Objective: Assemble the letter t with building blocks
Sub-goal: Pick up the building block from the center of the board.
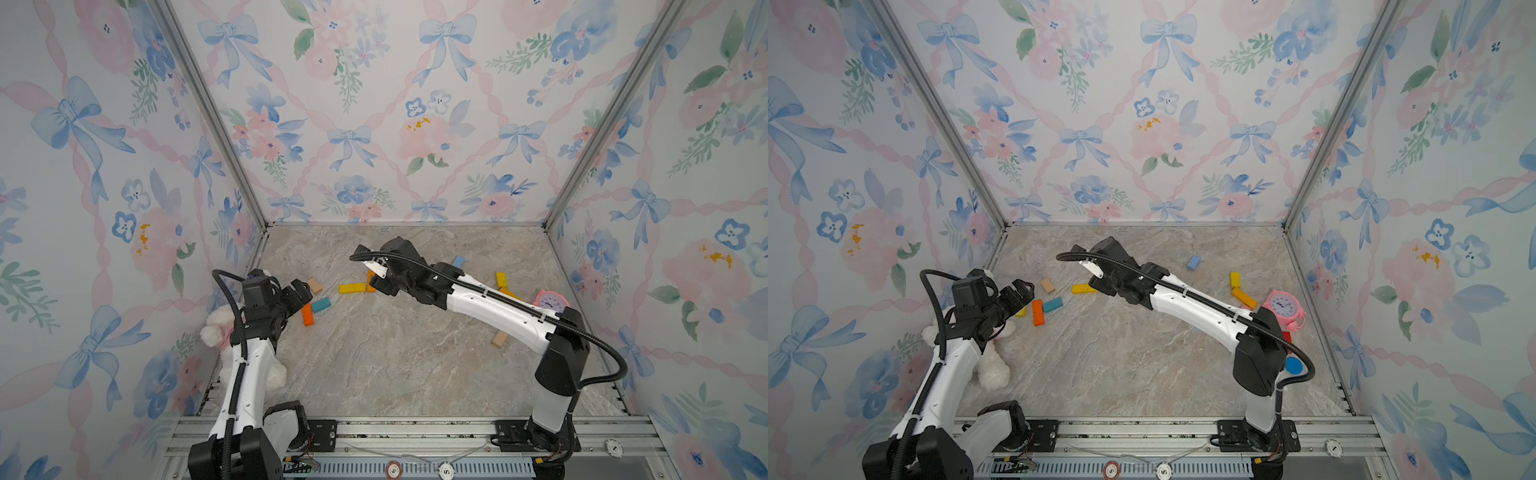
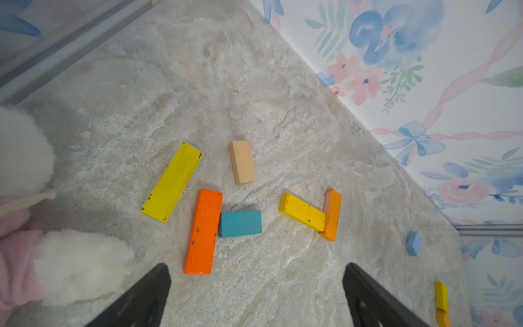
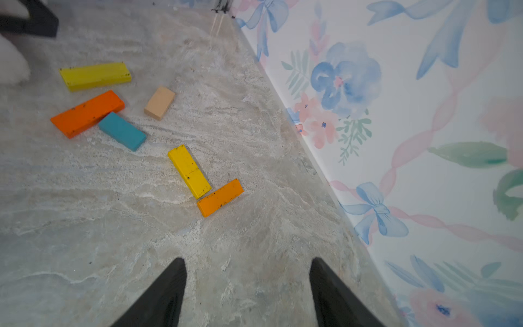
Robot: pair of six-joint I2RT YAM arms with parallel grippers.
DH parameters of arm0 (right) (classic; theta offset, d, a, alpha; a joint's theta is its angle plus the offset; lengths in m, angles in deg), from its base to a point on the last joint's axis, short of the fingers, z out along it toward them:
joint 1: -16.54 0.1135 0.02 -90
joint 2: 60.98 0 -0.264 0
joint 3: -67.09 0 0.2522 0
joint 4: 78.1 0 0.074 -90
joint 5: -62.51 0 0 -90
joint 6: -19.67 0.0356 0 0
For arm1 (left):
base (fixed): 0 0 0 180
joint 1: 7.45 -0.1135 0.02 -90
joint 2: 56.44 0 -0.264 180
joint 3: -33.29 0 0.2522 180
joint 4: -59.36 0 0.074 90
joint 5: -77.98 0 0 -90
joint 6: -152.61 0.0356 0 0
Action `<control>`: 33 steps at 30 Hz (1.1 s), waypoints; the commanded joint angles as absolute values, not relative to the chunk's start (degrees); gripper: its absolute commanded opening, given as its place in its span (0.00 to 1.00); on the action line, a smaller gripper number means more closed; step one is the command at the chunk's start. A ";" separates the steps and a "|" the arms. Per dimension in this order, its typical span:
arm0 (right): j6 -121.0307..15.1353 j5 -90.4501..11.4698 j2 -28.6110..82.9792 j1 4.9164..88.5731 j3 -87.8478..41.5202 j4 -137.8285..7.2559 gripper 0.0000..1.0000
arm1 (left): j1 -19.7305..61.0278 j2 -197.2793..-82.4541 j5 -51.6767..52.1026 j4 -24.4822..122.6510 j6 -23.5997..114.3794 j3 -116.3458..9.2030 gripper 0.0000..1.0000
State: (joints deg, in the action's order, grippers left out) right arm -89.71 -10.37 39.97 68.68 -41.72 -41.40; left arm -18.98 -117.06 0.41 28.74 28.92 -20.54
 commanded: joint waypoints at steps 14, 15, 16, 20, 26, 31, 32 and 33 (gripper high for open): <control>-53.59 -23.97 12.79 51.61 -19.08 -29.83 0.83 | -11.29 -137.98 -6.18 22.58 34.57 -34.64 0.94; -53.20 -23.89 12.24 51.50 -18.08 -29.96 0.83 | -11.29 -138.48 -5.89 22.33 35.02 -34.73 0.93; -52.83 -23.77 11.62 51.52 -17.09 -30.05 0.83 | -11.08 -139.31 -5.88 21.91 35.97 -34.92 0.92; -51.83 -24.57 9.91 51.47 -14.38 -31.74 0.85 | -10.62 -144.23 -10.00 17.19 39.40 -36.32 0.85; -52.32 -25.20 9.29 51.51 -14.16 -32.44 0.87 | -10.23 -147.40 -14.10 14.59 41.25 -34.78 0.72; -52.80 -25.54 9.02 51.43 -13.70 -33.85 0.88 | -9.69 -147.55 -16.66 13.81 41.78 -33.90 0.65; -52.77 -25.60 8.99 51.43 -13.49 -34.22 0.88 | -9.65 -147.77 -16.59 13.87 41.91 -34.01 0.63; -52.77 -25.73 9.12 51.42 -13.42 -34.42 0.88 | -9.58 -148.17 -16.57 13.87 42.10 -34.28 0.62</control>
